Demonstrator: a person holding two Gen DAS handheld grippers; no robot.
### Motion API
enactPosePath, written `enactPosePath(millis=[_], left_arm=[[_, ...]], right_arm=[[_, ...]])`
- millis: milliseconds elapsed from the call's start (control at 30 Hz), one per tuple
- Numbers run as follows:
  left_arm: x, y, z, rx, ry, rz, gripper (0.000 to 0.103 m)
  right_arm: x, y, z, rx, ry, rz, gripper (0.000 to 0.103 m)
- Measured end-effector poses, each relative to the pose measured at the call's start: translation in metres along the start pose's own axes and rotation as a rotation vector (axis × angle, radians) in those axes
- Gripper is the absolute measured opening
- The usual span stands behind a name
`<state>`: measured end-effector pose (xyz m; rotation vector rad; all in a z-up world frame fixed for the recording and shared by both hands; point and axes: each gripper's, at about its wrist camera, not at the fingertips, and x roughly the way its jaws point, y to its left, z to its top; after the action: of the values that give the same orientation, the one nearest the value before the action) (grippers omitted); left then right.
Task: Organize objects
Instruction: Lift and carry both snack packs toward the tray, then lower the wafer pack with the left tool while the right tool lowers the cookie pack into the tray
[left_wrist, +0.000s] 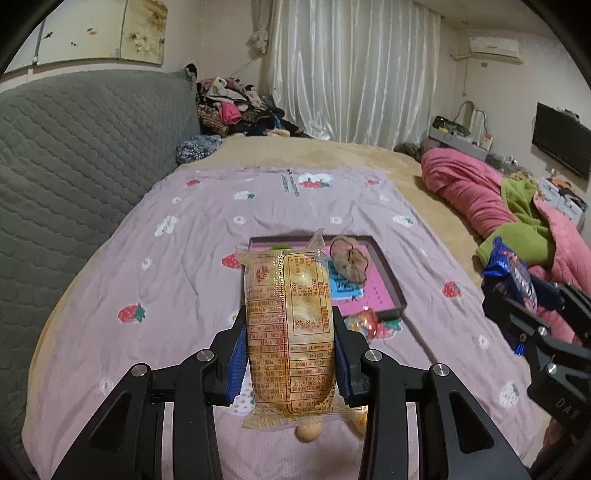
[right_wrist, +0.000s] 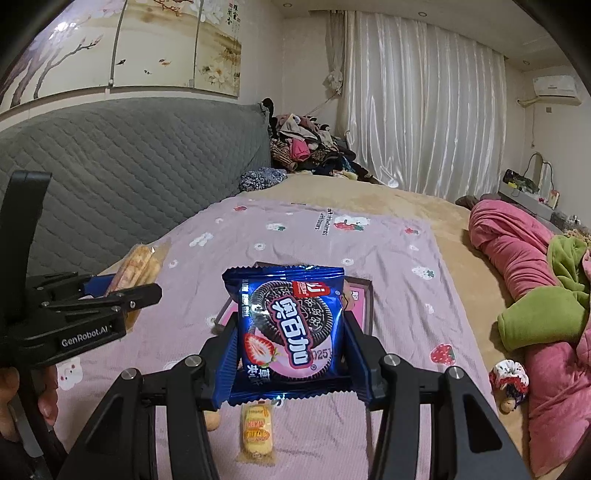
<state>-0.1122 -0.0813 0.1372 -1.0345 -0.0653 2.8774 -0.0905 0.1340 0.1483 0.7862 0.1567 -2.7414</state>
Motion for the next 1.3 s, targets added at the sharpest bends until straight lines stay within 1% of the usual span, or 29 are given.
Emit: enactPosePath(millis=[200, 567, 800, 1033, 1200, 1300], left_arm=[[0.012, -0.005, 0.019, 0.01, -0.011, -0.001, 0.04], [0.054, -0.01, 0.052, 0.015, -0.006, -0.011, 0.041], [0.094, -0.007, 0.065, 0.006, 0.011, -0.008, 0.041], [0.145, 0.001, 0.075, 0.002, 0.028, 0.003, 0.041], [0.182, 0.004, 0.073, -0.004, 0.051, 0.002, 0.041], [0.199, 0.003, 0.069, 0.004, 0.056, 0.013, 0.041]], right_arm=[[0.011, -0.009, 0.011, 0.02, -0.012, -0.001, 0.052], [0.049, -0.028, 0.032, 0.028, -0.006, -0.023, 0.052], [0.087, -0.037, 0.039, 0.036, 0.01, -0.019, 0.052], [0.132, -0.051, 0.038, 0.041, 0.032, -0.02, 0.052], [0.164, -0.062, 0.033, 0.057, 0.049, -0.02, 0.052], [0.182, -0.067, 0.027, 0.065, 0.064, -0.018, 0.052]])
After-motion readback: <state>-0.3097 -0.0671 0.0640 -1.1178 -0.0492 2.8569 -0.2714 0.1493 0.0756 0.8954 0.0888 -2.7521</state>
